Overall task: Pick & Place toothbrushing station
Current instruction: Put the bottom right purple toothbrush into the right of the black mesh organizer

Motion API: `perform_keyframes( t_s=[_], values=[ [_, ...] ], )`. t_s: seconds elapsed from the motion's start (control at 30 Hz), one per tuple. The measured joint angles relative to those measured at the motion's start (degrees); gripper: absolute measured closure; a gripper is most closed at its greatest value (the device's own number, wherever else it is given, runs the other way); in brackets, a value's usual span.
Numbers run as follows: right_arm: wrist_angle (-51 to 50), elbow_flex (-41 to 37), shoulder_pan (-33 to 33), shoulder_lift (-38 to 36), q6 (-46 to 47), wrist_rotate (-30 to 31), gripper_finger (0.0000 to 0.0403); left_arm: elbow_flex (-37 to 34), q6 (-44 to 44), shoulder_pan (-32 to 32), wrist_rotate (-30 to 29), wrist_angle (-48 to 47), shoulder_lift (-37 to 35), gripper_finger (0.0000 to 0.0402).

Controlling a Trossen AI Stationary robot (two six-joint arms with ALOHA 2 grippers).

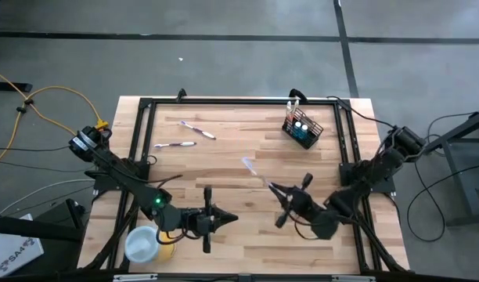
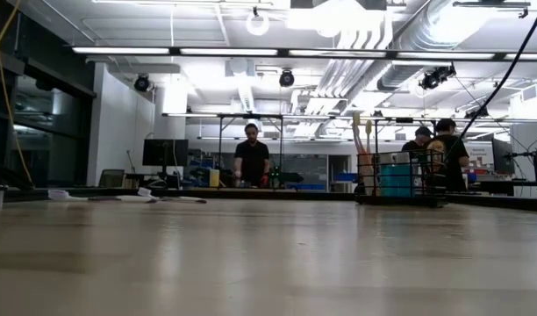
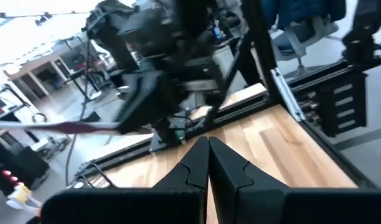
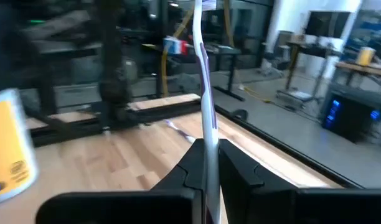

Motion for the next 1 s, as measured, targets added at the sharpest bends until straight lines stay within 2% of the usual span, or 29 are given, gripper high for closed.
perform_keyframes(
  t_s=[0.17, 0.47, 1.0],
  values=[
    [9.31, 0.07, 3.4, 0.07, -8.78, -0.04, 0.0387, 0.0, 0.32, 1.43, 3.84, 2.41, 0.0, 0.0401],
    [21.98, 0.09, 5.96, 0.07, -21.9, -4.8, 0.0387, 0.0, 0.18, 5.8, 13.36, 10.09, 0.0, 0.04],
    [26.1, 0.09, 6.18, 0.1, -27.22, -11.41, 0.0387, 0.0, 1.49, 11.27, 24.21, 17.32, 0.0, 0.04]
  ],
)
